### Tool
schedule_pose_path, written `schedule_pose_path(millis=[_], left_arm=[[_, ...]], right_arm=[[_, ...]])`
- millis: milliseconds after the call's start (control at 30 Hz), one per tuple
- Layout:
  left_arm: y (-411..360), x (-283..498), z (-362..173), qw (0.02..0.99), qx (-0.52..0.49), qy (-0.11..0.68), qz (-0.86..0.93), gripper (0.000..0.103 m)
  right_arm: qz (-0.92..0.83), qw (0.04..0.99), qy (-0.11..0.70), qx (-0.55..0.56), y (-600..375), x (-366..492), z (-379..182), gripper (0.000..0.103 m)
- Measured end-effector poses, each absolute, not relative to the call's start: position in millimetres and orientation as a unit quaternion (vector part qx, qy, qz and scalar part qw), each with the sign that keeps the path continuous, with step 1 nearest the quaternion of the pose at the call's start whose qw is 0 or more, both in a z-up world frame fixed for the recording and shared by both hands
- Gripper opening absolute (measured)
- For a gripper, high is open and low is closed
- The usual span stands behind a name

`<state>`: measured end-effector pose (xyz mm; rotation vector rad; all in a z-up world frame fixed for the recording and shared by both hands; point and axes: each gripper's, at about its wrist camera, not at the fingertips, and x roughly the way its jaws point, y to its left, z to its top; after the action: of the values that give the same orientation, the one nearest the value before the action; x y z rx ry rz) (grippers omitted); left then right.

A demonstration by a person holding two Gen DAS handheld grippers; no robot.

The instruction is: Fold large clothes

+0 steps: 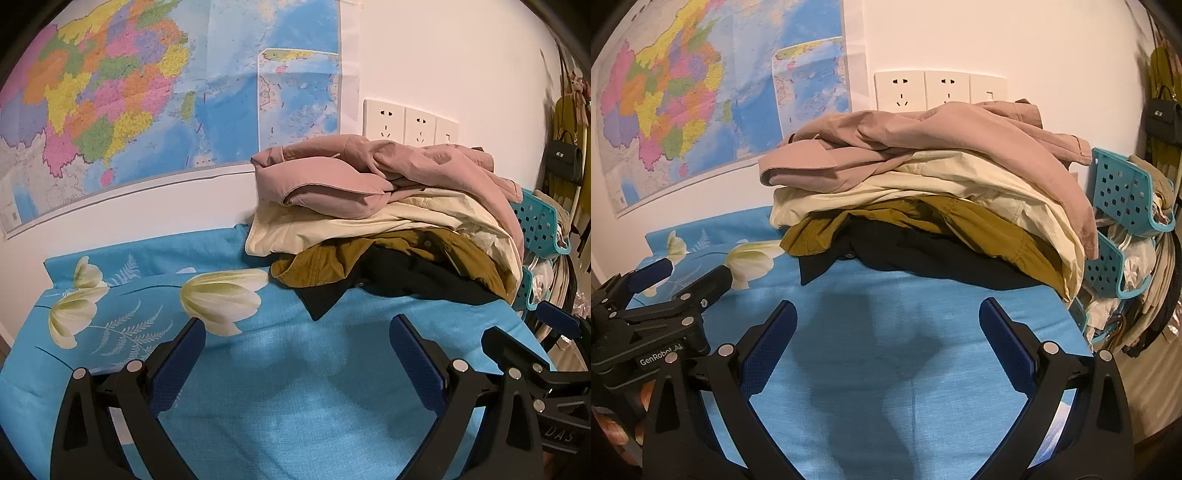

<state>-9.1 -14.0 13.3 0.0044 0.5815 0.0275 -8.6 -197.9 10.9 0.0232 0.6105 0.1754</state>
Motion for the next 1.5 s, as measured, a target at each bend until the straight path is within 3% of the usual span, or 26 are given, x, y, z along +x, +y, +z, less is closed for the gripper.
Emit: schedule_pose_path(millis=[1500], left_arm=[[-11, -4, 8, 0.957, -0.006, 0.290, 0.011, 0.096]], right_arm=[[0.091, 0.949, 0.301, -0.001, -188, -1, 11, 0.097]])
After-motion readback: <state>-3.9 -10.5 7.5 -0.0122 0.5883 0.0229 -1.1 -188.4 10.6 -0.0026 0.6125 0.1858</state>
